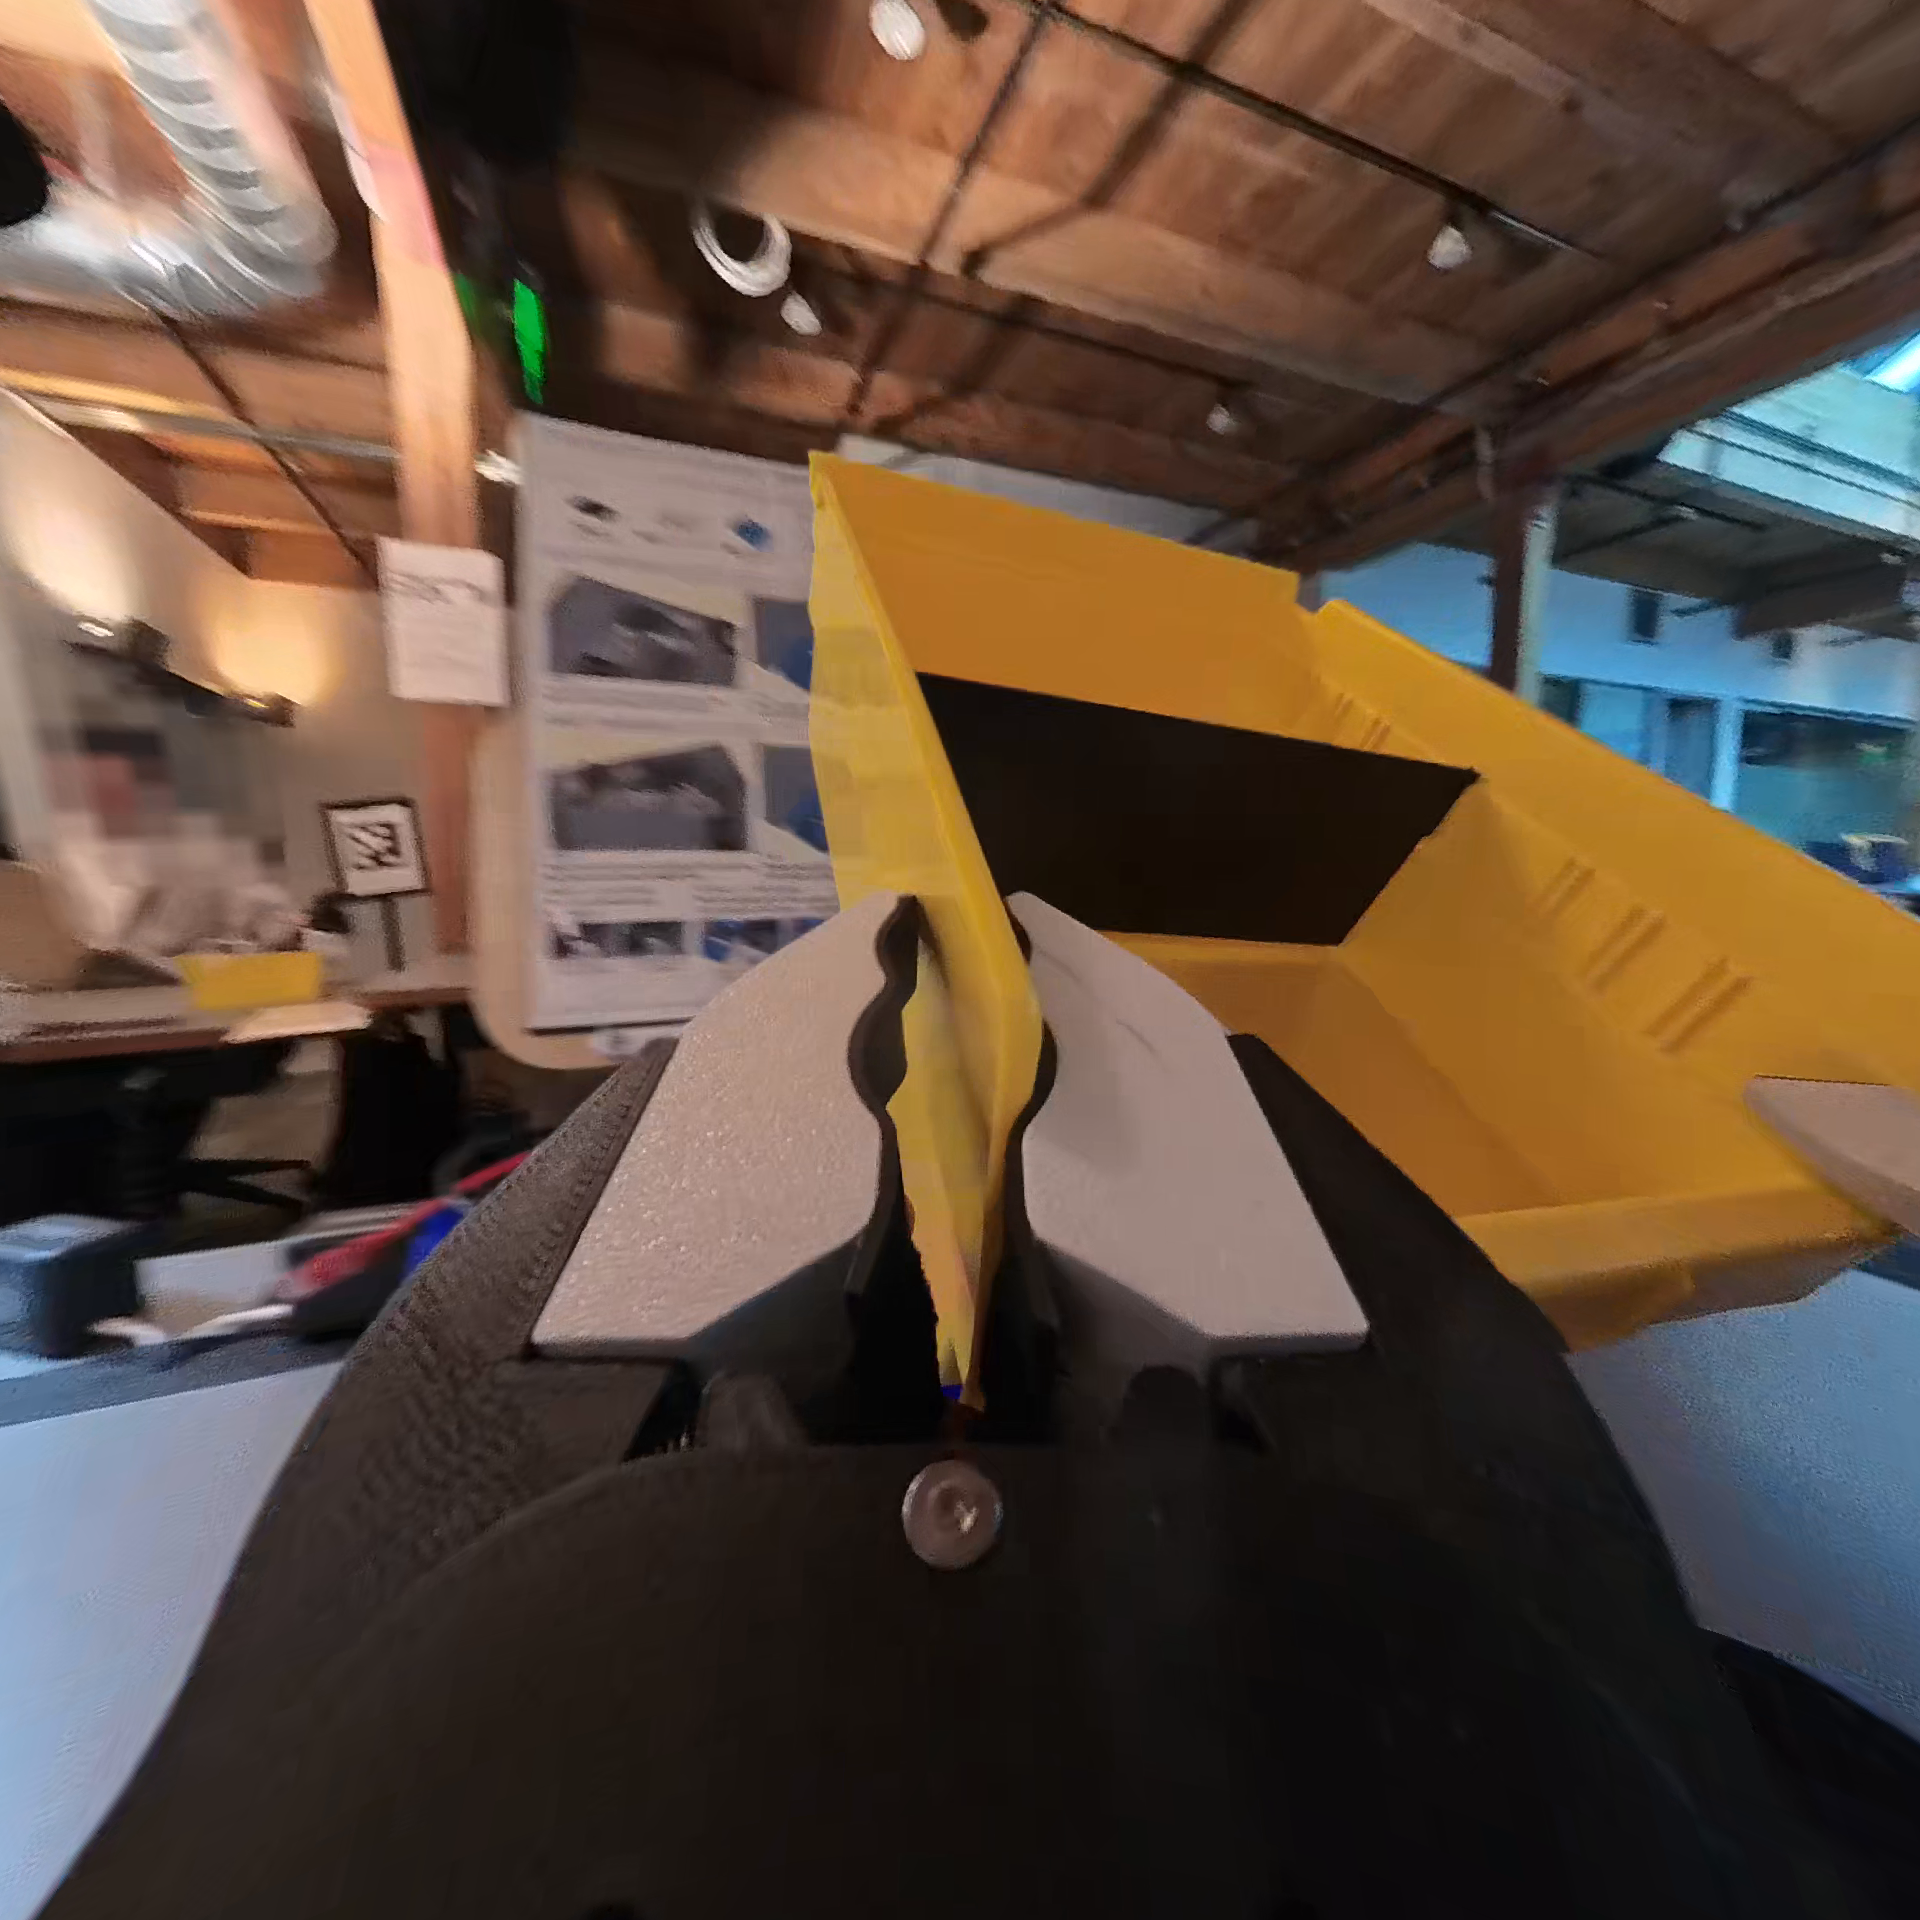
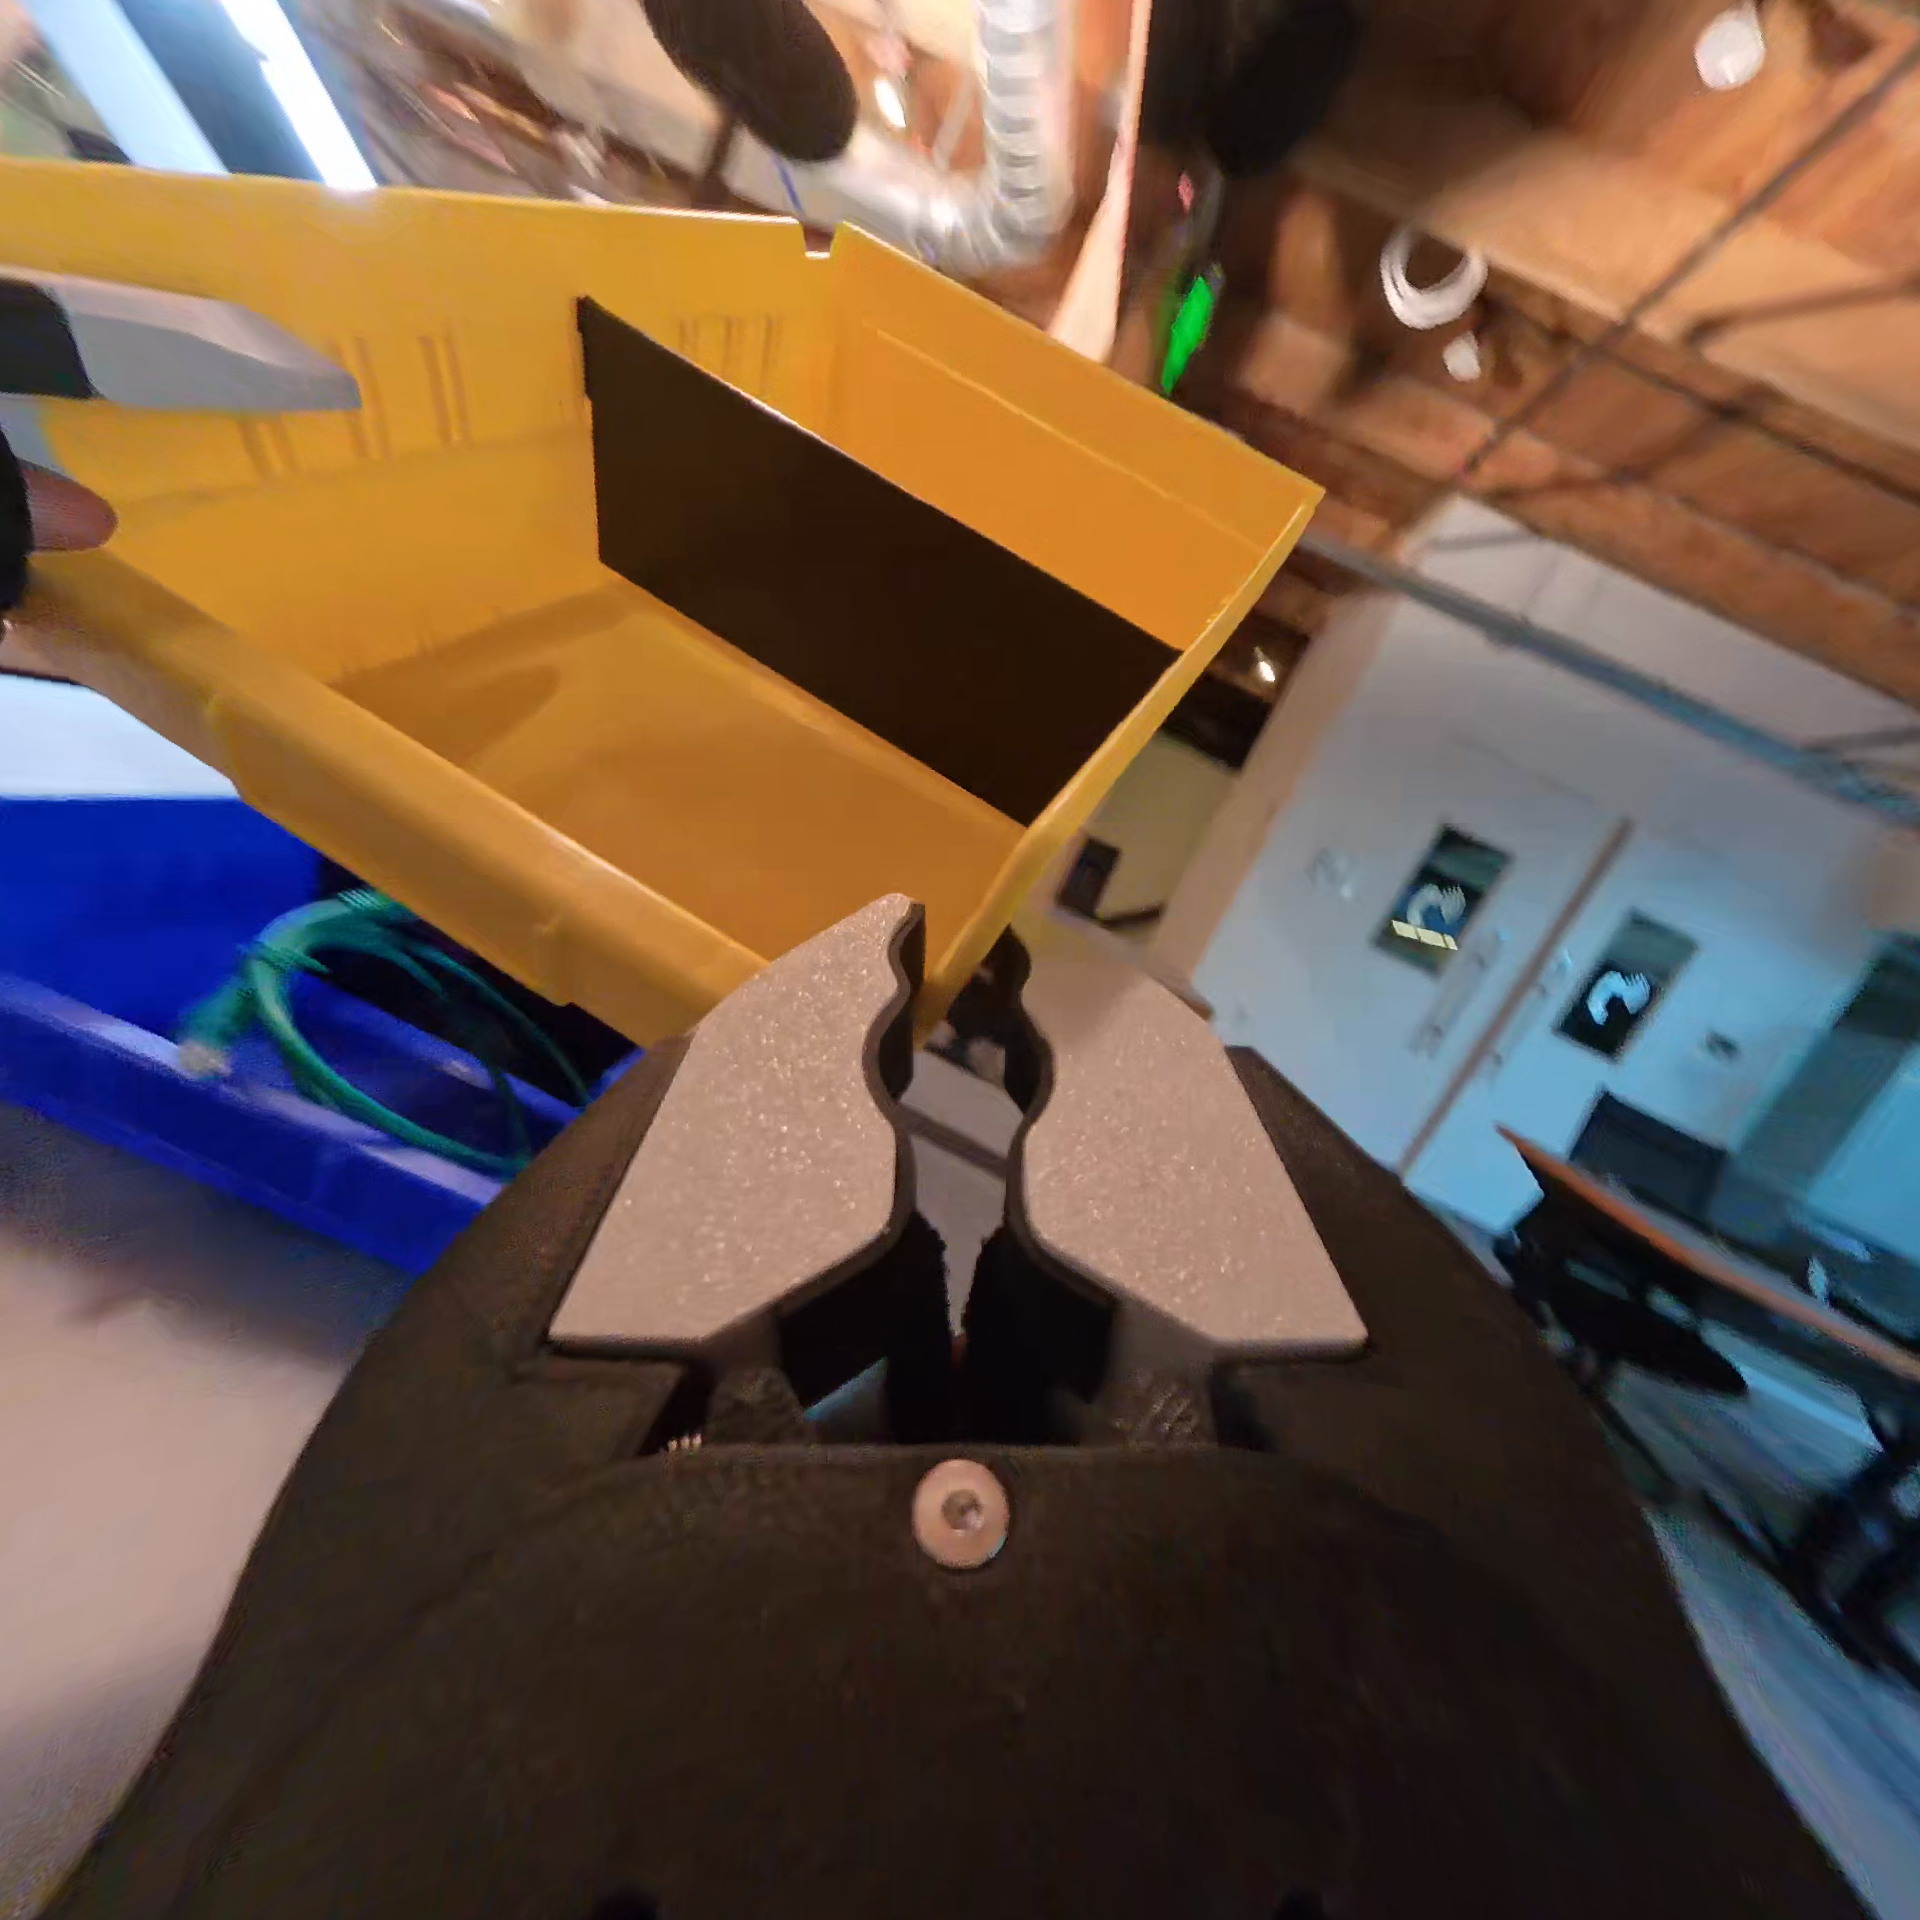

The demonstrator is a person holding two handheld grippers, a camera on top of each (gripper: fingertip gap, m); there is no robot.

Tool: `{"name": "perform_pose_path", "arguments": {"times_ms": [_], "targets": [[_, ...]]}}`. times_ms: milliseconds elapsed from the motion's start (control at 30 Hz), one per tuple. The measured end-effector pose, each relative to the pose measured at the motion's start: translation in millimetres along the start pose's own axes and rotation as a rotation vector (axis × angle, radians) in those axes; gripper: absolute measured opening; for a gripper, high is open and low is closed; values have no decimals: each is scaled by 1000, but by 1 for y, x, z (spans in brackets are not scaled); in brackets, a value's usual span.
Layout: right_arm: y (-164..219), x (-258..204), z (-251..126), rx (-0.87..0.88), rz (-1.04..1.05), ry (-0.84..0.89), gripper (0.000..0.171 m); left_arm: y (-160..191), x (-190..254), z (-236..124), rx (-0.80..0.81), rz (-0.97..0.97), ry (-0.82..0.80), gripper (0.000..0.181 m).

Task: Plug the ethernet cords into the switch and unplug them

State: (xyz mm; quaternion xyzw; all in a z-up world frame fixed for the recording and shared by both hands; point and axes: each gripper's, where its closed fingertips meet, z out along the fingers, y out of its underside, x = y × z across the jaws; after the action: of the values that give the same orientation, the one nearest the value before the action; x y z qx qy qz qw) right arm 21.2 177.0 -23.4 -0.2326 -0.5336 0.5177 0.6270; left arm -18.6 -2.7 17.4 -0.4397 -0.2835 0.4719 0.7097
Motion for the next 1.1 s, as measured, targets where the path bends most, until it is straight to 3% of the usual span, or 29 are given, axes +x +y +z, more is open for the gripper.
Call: {"name": "perform_pose_path", "arguments": {"times_ms": [200, 467, 933, 1067, 1100], "targets": [[79, 70, -28, -217, 99, 108, 11, 71, 85, 51, -207, -26, 133, 13], [174, 73, -39, -527, 161, 97, 12, 152, 112, 54, -409, 50, 141, 15], [205, 74, -40, -684, 115, 131, 13, 195, 118, 46, -570, 16, 230, 28], [202, 69, -36, -642, 134, 63, 31, 177, 125, 43, -542, 58, 328, 64], [198, 70, -36, -616, 136, 55, 37, 166, 125, 39, -519, 89, 356, 65]]}}
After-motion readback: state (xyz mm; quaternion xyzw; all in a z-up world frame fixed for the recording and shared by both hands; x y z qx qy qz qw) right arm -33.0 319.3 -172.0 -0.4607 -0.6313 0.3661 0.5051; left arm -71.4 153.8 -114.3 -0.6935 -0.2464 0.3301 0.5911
